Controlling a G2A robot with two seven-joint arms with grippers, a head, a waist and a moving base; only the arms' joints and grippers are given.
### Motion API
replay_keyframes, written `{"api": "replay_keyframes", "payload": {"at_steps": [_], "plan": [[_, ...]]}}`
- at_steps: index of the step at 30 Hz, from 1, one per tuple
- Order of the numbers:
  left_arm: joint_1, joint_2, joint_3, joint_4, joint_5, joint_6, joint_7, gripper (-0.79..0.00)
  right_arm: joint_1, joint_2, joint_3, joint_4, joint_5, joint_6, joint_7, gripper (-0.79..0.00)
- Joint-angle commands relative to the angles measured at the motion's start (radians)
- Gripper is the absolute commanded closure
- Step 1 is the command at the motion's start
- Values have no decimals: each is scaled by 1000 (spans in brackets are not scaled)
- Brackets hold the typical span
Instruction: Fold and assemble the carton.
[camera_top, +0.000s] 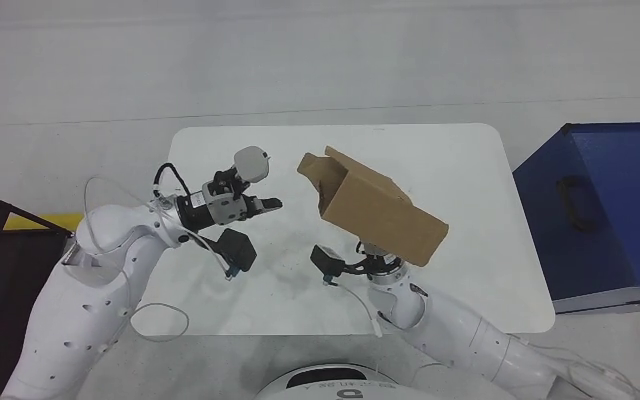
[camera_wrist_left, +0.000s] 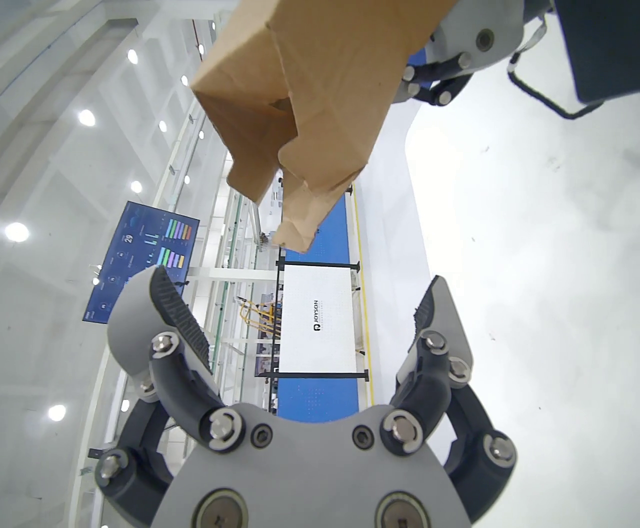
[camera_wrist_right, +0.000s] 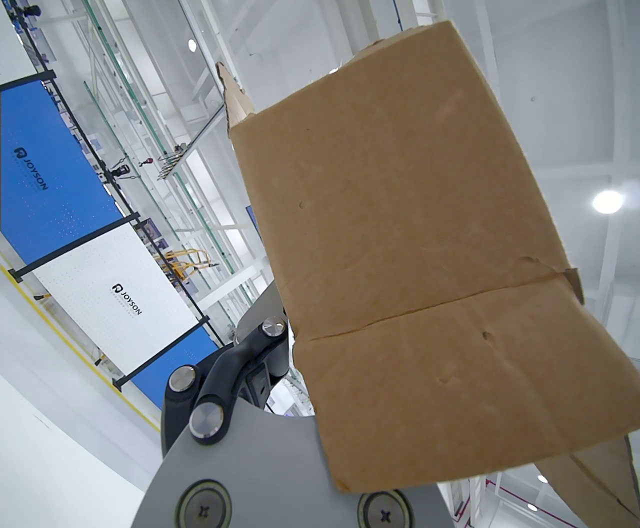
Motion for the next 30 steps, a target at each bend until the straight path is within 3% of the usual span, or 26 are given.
{"api": "replay_keyframes", "payload": {"at_steps": [1,12,15,18,24,28,30], "plan": [[0,0,0,2,-11,1,0,-785,-1,0,2,3,0,0,0,0],[0,0,0,2,-11,1,0,-785,1,0,9,7,-7,-12,-1,0],[0,0,0,2,-11,1,0,-785,6,-9,79,-12,-203,-92,24,0],[0,0,0,2,-11,1,0,-785,1,-25,158,-42,-448,-149,147,0],[0,0,0,2,-11,1,0,-785,0,-56,249,-50,-1092,-494,489,0],[0,0,0,2,-11,1,0,-785,21,-68,281,58,-1331,-738,616,0],[0,0,0,2,-11,1,0,-785,18,-71,293,82,-1377,-791,649,0]]}}
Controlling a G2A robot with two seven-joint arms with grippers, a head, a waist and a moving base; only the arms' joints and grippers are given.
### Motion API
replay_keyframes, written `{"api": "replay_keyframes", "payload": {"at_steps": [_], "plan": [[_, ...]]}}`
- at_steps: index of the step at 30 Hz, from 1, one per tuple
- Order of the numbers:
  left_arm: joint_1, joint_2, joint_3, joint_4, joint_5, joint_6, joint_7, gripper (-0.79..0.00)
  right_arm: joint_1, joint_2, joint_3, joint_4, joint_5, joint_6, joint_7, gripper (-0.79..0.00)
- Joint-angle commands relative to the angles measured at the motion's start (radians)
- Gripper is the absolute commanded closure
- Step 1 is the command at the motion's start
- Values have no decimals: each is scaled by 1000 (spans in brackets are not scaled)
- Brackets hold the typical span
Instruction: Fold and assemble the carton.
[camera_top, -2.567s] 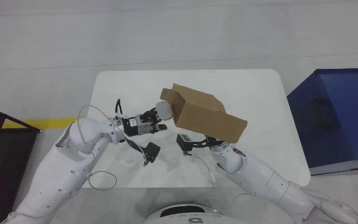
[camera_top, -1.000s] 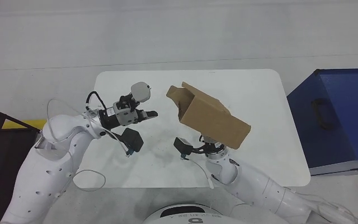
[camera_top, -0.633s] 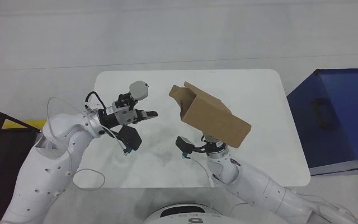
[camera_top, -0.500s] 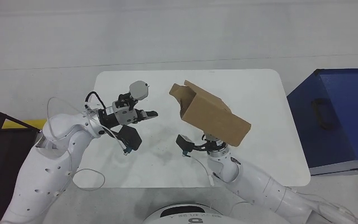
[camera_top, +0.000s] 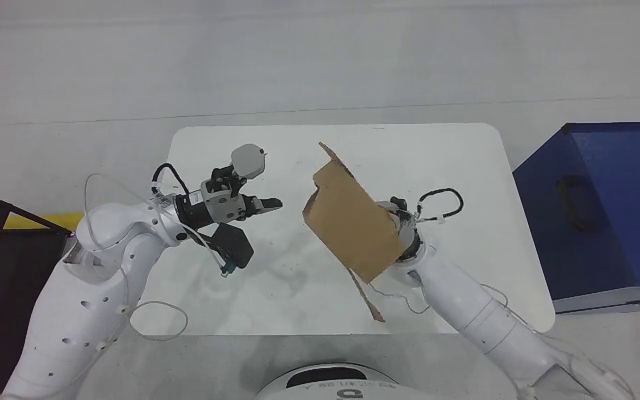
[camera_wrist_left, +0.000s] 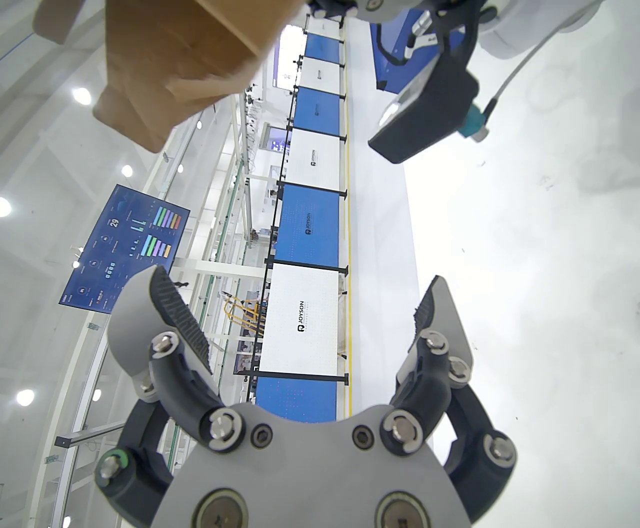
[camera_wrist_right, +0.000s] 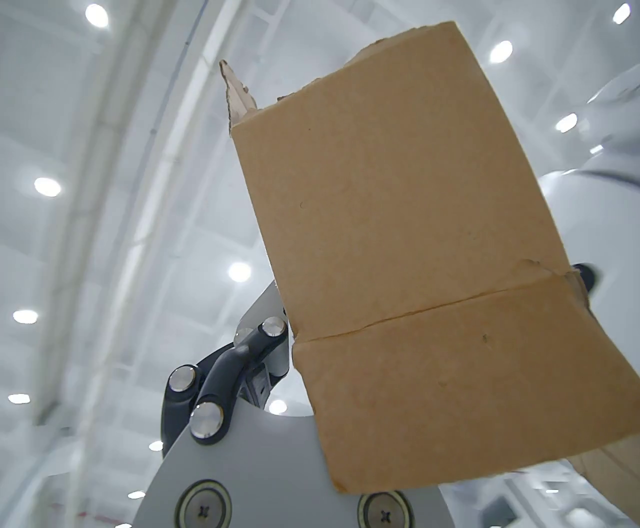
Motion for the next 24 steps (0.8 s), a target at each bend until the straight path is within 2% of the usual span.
{"api": "replay_keyframes", "payload": {"at_steps": [1,17,20,22,24], "plan": [[0,0,0,0,0,0,0,-785,-7,-1,20,19,-36,-54,24,0],[0,0,0,0,0,0,0,-785,-10,-1,24,19,-35,-57,27,0],[-1,0,-1,-3,0,4,-4,-785,-14,0,34,40,-44,-1,33,0],[-14,1,-15,-41,25,7,-27,-785,-5,1,50,79,-56,39,82,0],[-35,4,-34,-82,69,-2,-53,-785,5,2,61,92,-73,30,94,0]]}}
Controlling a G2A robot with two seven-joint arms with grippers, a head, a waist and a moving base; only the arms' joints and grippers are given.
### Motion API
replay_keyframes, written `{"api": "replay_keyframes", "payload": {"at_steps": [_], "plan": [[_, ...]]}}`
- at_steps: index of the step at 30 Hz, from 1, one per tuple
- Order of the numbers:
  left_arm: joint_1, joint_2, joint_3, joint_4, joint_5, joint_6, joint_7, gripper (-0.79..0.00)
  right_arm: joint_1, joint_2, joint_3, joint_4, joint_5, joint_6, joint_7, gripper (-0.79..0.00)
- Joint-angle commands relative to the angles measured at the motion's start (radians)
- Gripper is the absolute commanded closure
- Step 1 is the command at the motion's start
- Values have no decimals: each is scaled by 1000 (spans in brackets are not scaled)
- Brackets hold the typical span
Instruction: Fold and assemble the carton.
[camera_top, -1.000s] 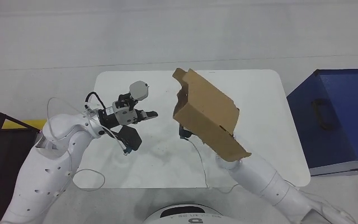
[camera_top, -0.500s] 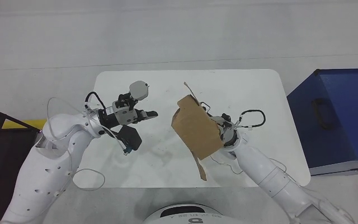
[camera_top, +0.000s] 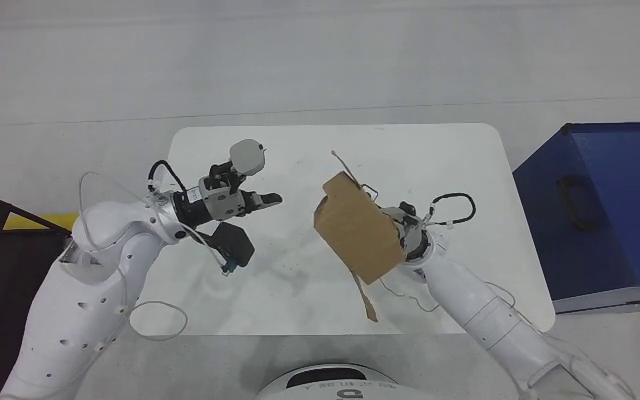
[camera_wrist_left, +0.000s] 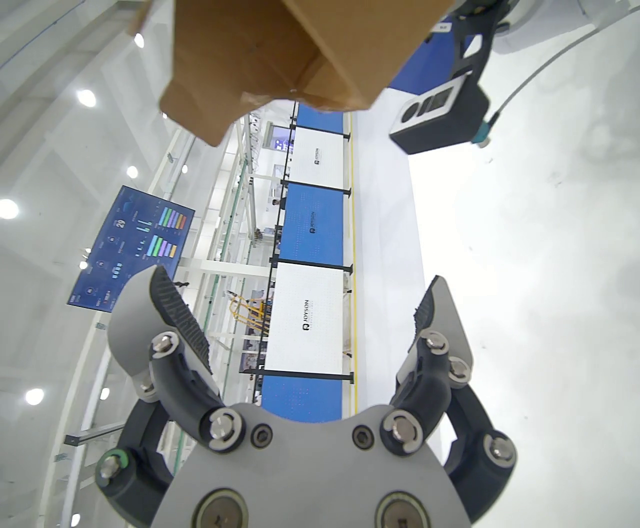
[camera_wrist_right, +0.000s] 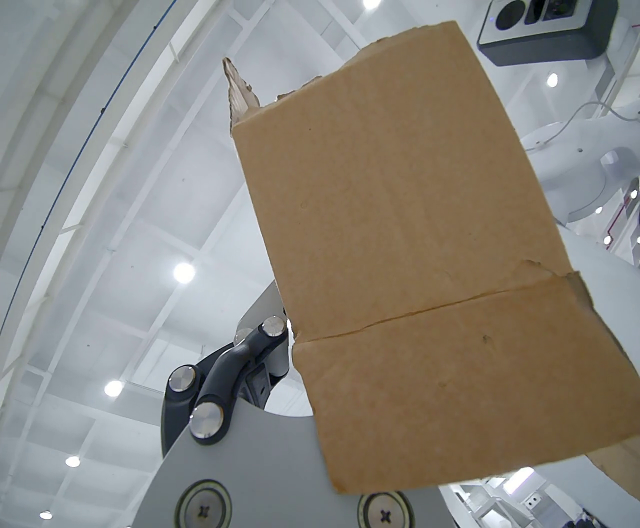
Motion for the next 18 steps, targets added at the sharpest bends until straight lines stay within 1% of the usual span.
{"api": "replay_keyframes", "payload": {"at_steps": [1,3,5,8,10,12,15,18], "plan": [[-22,3,-15,-46,51,-14,-26,-785,9,1,14,8,-19,-9,4,0],[-49,5,-10,-85,95,-38,-39,-785,16,4,30,4,-36,-9,4,0],[-91,4,17,-101,108,-67,-19,-785,23,8,51,16,-93,-19,4,0],[-185,2,80,-98,171,-126,-2,-785,30,10,61,21,-168,-42,4,0],[-254,1,132,-95,270,-145,12,-785,31,9,64,22,-177,-31,4,0],[-313,1,187,-82,359,-144,45,-785,30,8,70,26,-170,-24,4,0],[-384,2,257,-47,466,-124,152,-785,27,6,77,34,-144,-9,4,0],[-426,1,287,0,500,-100,199,-785,30,4,73,42,-100,-9,4,0]]}}
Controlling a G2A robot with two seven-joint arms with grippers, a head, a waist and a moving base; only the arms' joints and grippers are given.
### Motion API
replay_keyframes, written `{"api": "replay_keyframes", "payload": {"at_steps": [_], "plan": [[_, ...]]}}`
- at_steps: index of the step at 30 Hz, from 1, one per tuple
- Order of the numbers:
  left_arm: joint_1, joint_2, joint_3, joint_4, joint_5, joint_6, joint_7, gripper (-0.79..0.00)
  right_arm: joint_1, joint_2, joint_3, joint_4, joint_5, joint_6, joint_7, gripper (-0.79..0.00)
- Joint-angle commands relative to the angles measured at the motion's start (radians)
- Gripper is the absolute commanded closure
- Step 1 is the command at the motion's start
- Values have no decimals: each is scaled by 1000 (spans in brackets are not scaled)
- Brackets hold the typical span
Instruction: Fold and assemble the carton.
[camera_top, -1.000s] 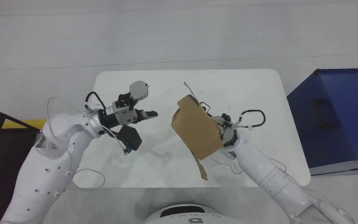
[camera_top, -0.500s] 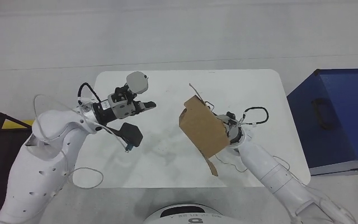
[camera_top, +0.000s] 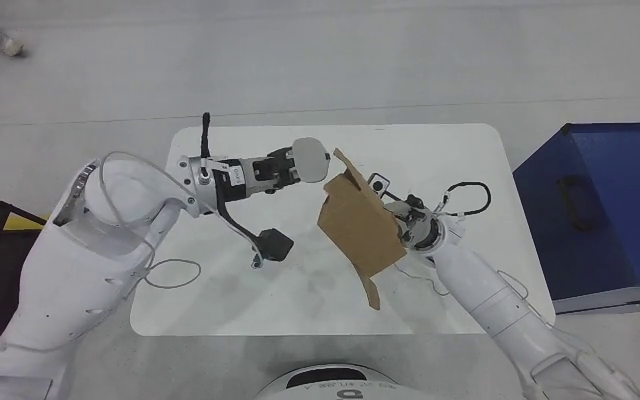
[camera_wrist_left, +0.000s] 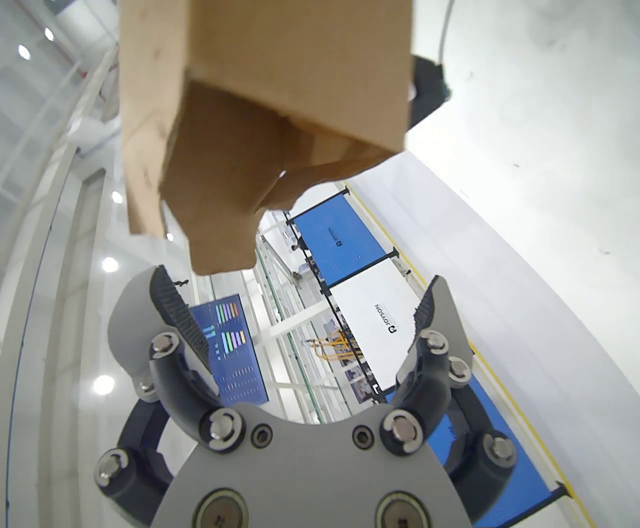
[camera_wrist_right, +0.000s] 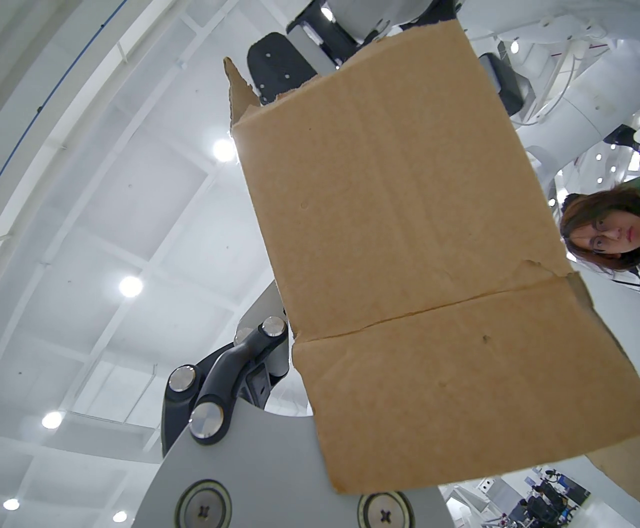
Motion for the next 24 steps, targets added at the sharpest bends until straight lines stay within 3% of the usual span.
{"api": "replay_keyframes", "payload": {"at_steps": [1,10,21,24], "plan": [[-21,-2,11,31,1,15,17,-785,6,0,-5,8,31,-1,0,0],[-78,-8,61,69,-2,141,108,-785,32,9,-40,27,45,0,0,0],[-120,-16,100,71,30,124,63,-785,46,23,-64,32,65,-1,0,0],[-113,-16,76,74,-5,131,24,-785,45,27,-62,30,73,-1,0,0]]}}
